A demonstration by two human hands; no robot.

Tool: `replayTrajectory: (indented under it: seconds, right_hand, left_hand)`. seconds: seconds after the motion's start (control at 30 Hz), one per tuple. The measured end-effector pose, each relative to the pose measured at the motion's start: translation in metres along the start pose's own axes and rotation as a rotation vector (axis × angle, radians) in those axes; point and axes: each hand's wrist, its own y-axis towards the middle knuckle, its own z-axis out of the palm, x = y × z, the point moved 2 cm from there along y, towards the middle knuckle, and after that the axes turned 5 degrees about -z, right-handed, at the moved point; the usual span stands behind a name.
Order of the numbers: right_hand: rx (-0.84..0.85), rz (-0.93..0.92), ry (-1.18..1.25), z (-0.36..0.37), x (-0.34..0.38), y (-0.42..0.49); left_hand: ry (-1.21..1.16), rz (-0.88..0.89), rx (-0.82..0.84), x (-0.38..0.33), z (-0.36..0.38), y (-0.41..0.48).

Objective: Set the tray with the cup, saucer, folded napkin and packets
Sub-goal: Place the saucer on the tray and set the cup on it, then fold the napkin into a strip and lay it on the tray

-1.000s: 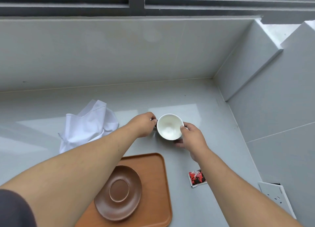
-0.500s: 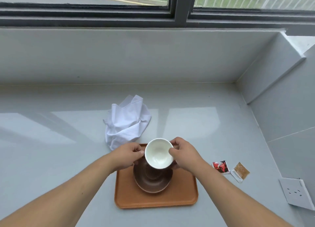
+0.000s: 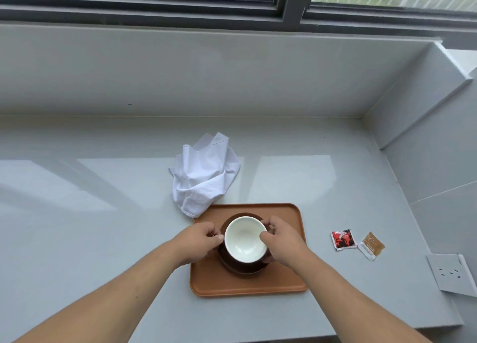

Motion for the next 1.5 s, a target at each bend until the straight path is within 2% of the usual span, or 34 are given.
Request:
replayTrajectory:
  seconds: [0.2,0.53,0.6,0.73,0.8,0.9,1.0,1.07,1.13,1.2,1.3,1.4,1.5]
  right_hand:
    - [-0.001,0.001,0.011,-0.002,-0.005,0.005]
    - [0.059,0.023,-0.157,-0.008,0.007,0.006]
    - [0.041,0.007,-0.257,-0.012,0.014,0.009]
    - [-0.099,-0.154,-0.497,-0.018,0.048,0.03]
    - [-0.104,-0.263,-0.58,-0.012,0.071,0.043]
    - [-0.016,-0.462,-0.758,0.017,0.101,0.064]
    - [0.013,-0.635,-1.026,0.048,0.115,0.08]
    - [0.003,-0.671,-1.166,0.062,0.122,0.091]
    - [-0.003,-0.679,-1.229,0.071,0.128,0.101]
    - [-0.016,-0.695,-1.217,0.076,0.137,0.11]
    - [-0.018,-0.692,-1.034,0.076,0.157,0.115]
    - [0.018,-0.703,-0.826,0.07,0.187,0.107]
    - [0.033,-0.698,-0.724,0.068,0.222,0.092]
  left_hand:
    - [-0.017,0.009,0.042,-0.003,0.002,0.001]
    - [-0.065,-0.046,0.096,-0.004,-0.004,0.004]
    - [-0.023,-0.067,-0.018,-0.005,-0.013,0.006]
    - [0.149,-0.037,-0.515,-0.01,-0.056,0.014]
    - [0.114,-0.04,-0.649,-0.014,-0.077,0.021]
    - [0.174,-0.012,-0.677,-0.016,-0.091,0.03]
    - [0.459,0.227,-0.667,-0.017,-0.081,0.034]
    - [0.684,0.312,-0.64,-0.016,-0.074,0.041]
    - [0.804,0.294,-0.674,-0.017,-0.074,0.049]
    - [0.844,0.23,-0.71,-0.019,-0.08,0.055]
    - [0.752,0.216,-0.63,-0.014,-0.098,0.056]
    - [0.745,0.32,-0.572,-0.012,-0.123,0.039]
    - [0.584,0.483,-0.67,-0.026,-0.154,0.011]
